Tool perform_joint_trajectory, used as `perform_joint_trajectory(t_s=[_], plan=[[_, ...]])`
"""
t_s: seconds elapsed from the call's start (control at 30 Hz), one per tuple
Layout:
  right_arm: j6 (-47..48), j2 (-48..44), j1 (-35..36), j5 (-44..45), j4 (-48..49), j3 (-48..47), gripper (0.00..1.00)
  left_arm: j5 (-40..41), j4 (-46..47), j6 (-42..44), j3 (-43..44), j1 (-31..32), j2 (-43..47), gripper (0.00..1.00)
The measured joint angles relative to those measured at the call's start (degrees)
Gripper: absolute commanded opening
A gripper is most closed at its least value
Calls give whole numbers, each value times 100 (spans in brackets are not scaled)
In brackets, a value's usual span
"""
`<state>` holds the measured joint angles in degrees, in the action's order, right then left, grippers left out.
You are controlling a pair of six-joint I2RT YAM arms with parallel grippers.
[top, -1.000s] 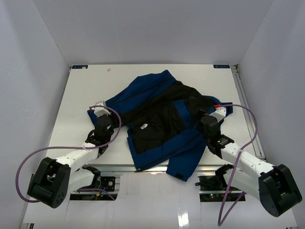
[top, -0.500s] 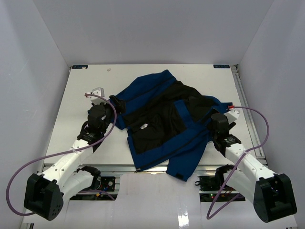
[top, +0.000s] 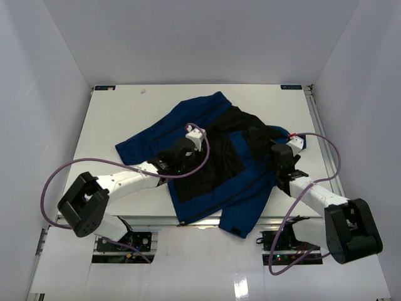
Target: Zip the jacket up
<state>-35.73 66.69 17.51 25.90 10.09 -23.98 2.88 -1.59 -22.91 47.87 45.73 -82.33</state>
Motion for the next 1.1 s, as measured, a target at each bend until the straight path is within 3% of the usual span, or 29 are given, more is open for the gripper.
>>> perform_joint_trajectory(t_s=[0.23,0.5,0.63,0.73,0.93,1.1], plan=[[647,1112,-104,-214,358,-821,91,-21,122,254,-221,359,-353,81],[1436,2540,-582,-954,623,-2658,89,87,326,521,-445,427,-435,79],[1568,3008,-784,-1486,643,-3196,77,-13,338,613,-445,521,-470,77],[1602,3055,-871,-1850,621,-3232,74,-158,378,697,-445,599,-468,77],[1545,2578,-886,-2097,331,-2817,89,-525,529,885,-445,839,-430,77],[1336,1637,-878,-1978,-162,-2405,94,-408,517,1117,-443,1310,-415,76]])
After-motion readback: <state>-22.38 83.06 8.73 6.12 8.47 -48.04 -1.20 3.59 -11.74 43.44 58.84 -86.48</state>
